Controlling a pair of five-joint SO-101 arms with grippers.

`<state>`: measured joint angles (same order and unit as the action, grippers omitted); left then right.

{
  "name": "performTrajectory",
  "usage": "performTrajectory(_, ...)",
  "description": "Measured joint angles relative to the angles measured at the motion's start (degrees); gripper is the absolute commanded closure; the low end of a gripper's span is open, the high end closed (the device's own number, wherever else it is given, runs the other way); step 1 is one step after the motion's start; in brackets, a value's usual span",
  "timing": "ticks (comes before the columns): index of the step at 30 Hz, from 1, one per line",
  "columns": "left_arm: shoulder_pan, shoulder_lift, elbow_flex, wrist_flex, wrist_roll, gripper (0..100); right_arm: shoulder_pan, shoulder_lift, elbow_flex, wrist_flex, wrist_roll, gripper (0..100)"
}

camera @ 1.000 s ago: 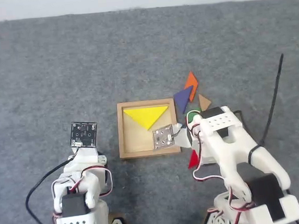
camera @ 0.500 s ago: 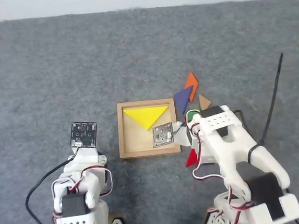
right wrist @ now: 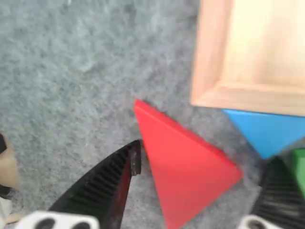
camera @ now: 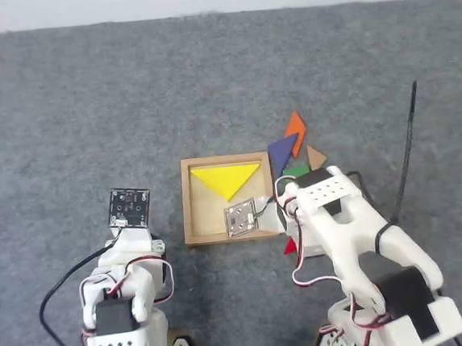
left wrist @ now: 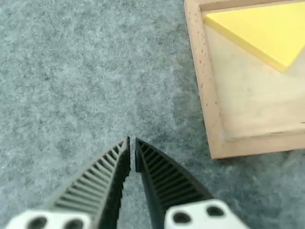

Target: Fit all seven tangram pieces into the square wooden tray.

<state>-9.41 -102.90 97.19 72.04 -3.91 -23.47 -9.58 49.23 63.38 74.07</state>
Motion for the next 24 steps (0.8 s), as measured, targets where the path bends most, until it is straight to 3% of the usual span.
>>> performTrajectory(18,-0.09,0.00,0.00,0.00,0.00,98,6.77,0.00,0.26,-0.35,0.09,73.1)
performTrajectory(24,-0.09,0.00,0.00,0.00,0.00,98,11.96,0.00,-4.31,2.11,-8.53,73.1)
